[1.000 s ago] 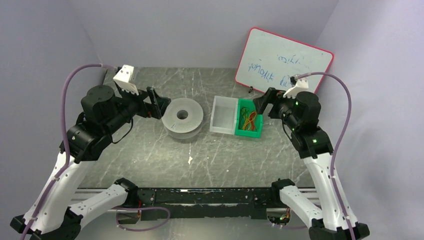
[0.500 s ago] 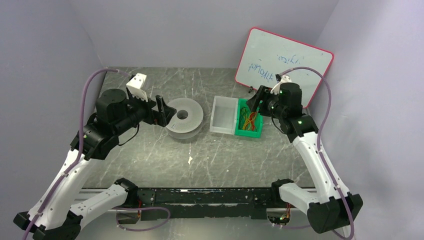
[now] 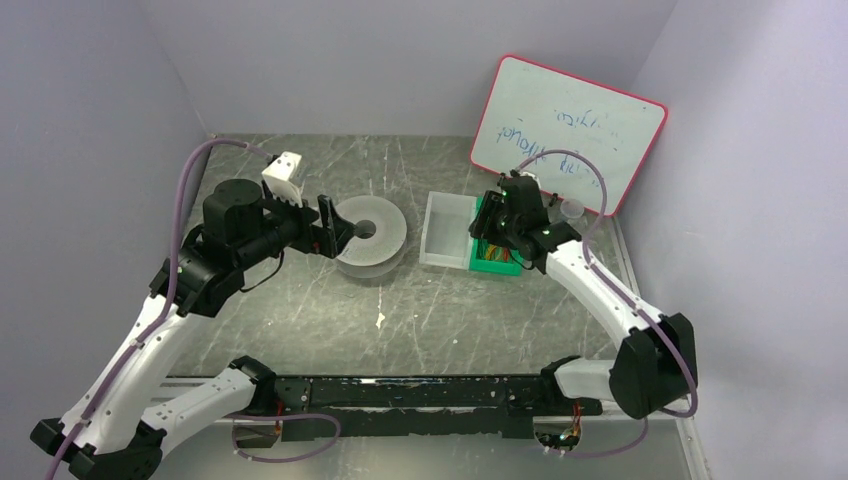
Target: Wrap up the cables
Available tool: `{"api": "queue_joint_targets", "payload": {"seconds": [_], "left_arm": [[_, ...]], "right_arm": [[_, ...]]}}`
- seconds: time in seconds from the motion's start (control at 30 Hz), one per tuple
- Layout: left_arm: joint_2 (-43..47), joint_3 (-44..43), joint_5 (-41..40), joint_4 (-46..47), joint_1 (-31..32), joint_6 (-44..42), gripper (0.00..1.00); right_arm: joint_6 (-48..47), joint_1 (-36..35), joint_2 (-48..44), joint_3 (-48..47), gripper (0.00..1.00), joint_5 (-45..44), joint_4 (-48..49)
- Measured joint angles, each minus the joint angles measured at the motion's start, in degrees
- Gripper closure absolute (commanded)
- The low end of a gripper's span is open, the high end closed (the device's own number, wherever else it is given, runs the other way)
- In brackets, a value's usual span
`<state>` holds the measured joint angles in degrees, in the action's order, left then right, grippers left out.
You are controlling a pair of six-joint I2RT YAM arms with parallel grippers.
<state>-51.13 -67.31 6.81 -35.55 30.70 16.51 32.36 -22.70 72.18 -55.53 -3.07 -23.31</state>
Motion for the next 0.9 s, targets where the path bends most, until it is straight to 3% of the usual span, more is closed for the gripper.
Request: {"api": "queue_joint_targets", "payload": {"seconds": [0.47,0.9], "left_arm": [[0.24,0.0,0.02,-0.79,0.0,-0.09,0.01],[0.24,0.0,-0.02,-2.08,0.0,-0.9,0.0]], "right_arm": [[5.07,-0.42,9.88,0.68,0.73,-13.68,3.04],[8.7,-0.46,18.21,0.68,0.94,-14.4,5.03]]}}
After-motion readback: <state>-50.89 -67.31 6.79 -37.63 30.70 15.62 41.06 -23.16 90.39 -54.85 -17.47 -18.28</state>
